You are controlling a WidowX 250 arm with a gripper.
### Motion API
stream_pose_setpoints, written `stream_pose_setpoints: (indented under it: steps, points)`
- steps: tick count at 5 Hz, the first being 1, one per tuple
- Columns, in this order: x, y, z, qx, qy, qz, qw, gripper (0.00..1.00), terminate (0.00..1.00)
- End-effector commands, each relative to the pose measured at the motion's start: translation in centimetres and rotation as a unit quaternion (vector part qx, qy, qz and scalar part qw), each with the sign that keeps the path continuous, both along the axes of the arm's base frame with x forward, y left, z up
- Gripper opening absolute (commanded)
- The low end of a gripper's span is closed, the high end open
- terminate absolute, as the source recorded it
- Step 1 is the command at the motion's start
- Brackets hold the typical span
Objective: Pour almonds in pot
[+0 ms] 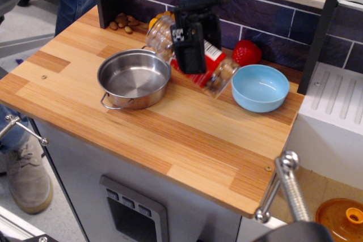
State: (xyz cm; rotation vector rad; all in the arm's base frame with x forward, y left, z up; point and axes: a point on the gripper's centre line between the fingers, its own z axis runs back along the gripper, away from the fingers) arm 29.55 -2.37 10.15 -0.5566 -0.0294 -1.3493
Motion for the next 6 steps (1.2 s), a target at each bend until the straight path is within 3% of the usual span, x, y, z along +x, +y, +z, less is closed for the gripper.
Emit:
stream_pose_setpoints:
  steps: [1, 3, 6]
  points:
    - [0.1, 0.9, 2.7, -0.066, -0.016, 0.0, 0.9977, 0.0, 0.0]
    - [0.6, 2.4, 4.5, -0.148, -0.017, 0.018, 0.9887, 0.0, 0.0]
    - [1.8, 3.1, 5.5, -0.217, -0.011, 0.049, 0.9748, 0.0, 0.0]
